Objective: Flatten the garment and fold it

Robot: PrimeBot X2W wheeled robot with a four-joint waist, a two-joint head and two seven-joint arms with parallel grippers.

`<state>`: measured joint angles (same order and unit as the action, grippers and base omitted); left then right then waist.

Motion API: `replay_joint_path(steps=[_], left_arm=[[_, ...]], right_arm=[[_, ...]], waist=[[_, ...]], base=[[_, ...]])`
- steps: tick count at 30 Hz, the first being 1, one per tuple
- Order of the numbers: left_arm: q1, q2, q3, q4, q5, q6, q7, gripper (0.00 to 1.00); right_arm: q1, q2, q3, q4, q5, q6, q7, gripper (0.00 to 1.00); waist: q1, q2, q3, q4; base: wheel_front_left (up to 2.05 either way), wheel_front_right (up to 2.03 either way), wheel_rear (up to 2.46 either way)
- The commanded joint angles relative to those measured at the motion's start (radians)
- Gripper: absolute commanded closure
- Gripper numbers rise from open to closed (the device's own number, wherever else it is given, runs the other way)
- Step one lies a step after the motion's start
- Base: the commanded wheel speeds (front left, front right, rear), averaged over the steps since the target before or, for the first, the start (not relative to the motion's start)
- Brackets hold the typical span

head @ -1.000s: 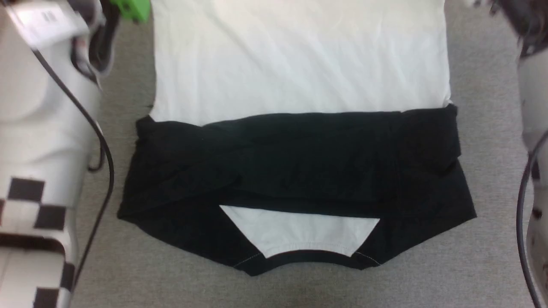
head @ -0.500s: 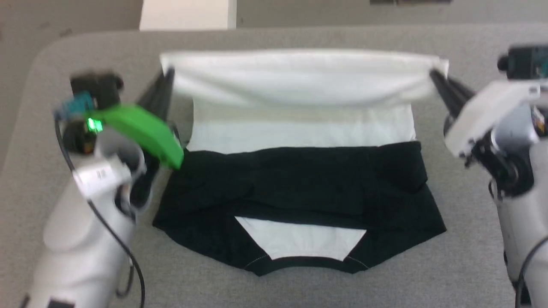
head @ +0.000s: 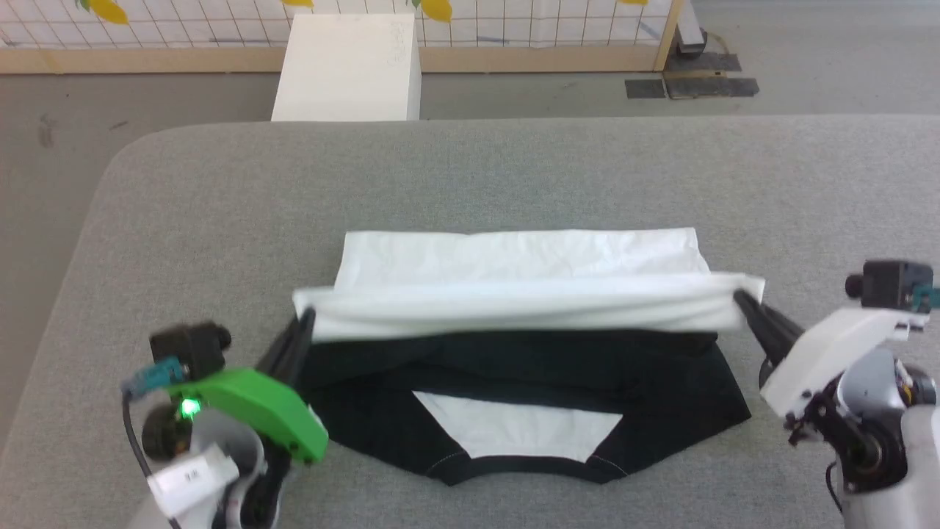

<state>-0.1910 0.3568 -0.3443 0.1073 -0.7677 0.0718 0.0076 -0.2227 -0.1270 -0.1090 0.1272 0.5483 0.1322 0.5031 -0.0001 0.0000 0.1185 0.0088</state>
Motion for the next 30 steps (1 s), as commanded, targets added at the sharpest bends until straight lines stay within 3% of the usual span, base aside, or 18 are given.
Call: replay_joint_path(steps=[1, 11, 22, 23, 24, 25, 30], left_arm=[[0.033, 0.001, 0.002, -0.007, -0.007, 0.012, -0.003, 1.00], [0.148, -0.013, -0.004, 0.052, -0.027, 0.062, 0.002, 1.00], [0.179, -0.031, -0.030, 0.125, -0.043, 0.090, 0.051, 1.00], [0.181, -0.033, -0.028, 0.127, -0.048, 0.095, 0.055, 0.73], [0.183, -0.034, -0.027, 0.129, -0.053, 0.099, 0.062, 0.54], [0.185, -0.032, -0.026, 0.130, -0.055, 0.105, 0.069, 0.00], [0.199, -0.008, -0.002, 0.103, -0.075, 0.144, 0.113, 0.00]], right_arm=[[0.025, 0.006, -0.011, -0.014, 0.003, -0.002, 0.005, 1.00], [0.149, 0.048, 0.015, -0.004, -0.019, -0.002, 0.030, 1.00], [0.190, 0.038, 0.044, 0.062, -0.077, -0.002, 0.049, 1.00], [0.192, 0.039, 0.046, 0.065, -0.076, -0.002, 0.057, 1.00], [0.193, 0.040, 0.046, 0.066, -0.076, -0.002, 0.060, 0.69], [0.195, 0.041, 0.046, 0.065, -0.076, -0.002, 0.064, 0.00], [0.219, 0.042, 0.040, 0.026, -0.059, -0.002, 0.102, 0.00]], waist=[[0.0001, 0.0000, -0.009, -0.002], [0.0001, 0.0000, -0.019, -0.015], [0.0001, 0.0000, -0.021, -0.012], [0.0001, 0.0000, -0.023, -0.014], [0.0001, 0.0000, -0.026, -0.014], [0.0001, 0.0000, -0.029, -0.015], [0.0001, 0.0000, -0.047, -0.015]], base=[[0.00, 0.00, 0.00], [0.00, 0.00, 0.00], [0.00, 0.00, 0.00], [0.00, 0.00, 0.00], [0.00, 0.00, 0.00], [0.00, 0.00, 0.00], [0.00, 0.00, 0.00]])
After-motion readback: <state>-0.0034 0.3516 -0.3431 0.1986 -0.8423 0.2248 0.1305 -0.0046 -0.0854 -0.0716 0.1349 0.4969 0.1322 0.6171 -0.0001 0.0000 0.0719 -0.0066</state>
